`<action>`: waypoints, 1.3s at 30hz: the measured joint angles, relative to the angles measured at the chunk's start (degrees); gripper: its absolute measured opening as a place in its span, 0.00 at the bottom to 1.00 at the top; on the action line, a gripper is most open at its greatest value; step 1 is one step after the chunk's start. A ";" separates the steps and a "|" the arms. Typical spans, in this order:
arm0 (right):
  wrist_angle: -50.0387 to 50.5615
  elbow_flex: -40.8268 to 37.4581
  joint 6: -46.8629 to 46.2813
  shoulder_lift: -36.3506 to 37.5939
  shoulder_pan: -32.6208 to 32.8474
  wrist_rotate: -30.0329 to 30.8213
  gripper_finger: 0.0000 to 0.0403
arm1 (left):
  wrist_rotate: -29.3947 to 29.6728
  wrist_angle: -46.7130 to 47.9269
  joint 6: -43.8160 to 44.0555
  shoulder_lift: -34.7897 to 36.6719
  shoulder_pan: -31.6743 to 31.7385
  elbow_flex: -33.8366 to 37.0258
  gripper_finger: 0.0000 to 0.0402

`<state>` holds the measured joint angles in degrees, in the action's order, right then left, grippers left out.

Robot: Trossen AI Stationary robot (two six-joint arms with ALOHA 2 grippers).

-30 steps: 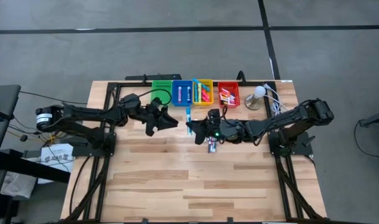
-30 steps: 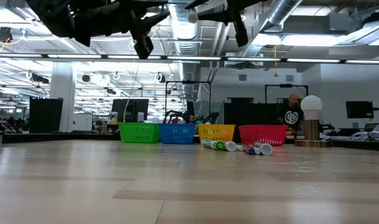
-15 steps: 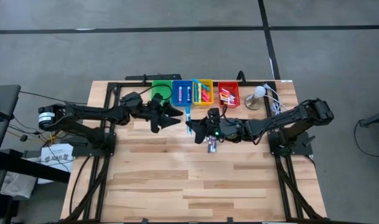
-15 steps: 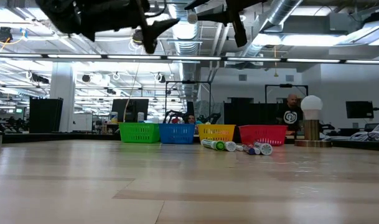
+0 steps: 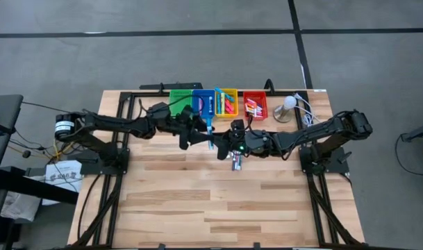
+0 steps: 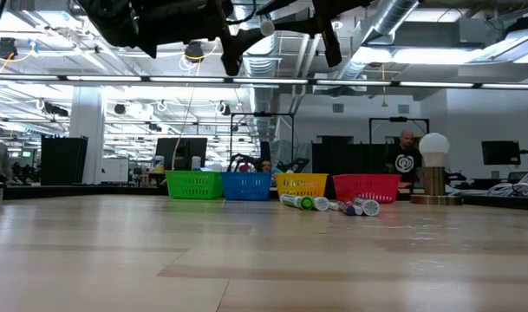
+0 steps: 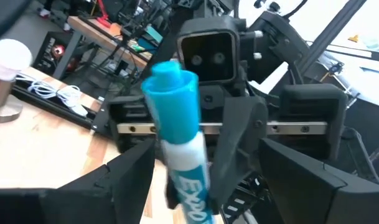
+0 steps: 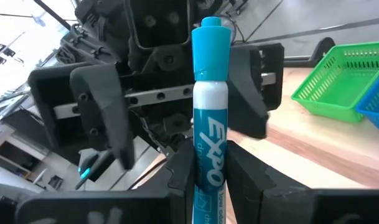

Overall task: Pick & Place Markers
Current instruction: Put the blue dry erase marker into the blue basket

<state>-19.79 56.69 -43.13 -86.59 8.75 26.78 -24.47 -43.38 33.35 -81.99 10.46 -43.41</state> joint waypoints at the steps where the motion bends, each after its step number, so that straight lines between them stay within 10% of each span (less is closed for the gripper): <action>1: 0.02 0.00 0.05 0.00 0.11 -0.02 0.15 | -0.06 -0.04 -0.09 0.00 -0.02 -0.07 0.71; 9: 1.68 0.00 0.13 0.02 0.15 0.03 0.15 | 0.00 -0.39 -0.09 0.02 0.57 -0.11 0.61; 19: 1.06 0.04 2.66 0.02 0.73 -0.29 0.15 | -1.39 -0.07 -1.64 0.15 1.33 -0.11 0.16; 39: 26.37 0.02 0.05 0.02 0.66 -3.25 0.59 | -2.93 5.32 -6.50 4.37 12.90 -0.11 0.17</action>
<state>6.58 56.71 -43.08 -86.56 9.41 23.53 -27.40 -38.06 26.85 -77.62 23.36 -43.53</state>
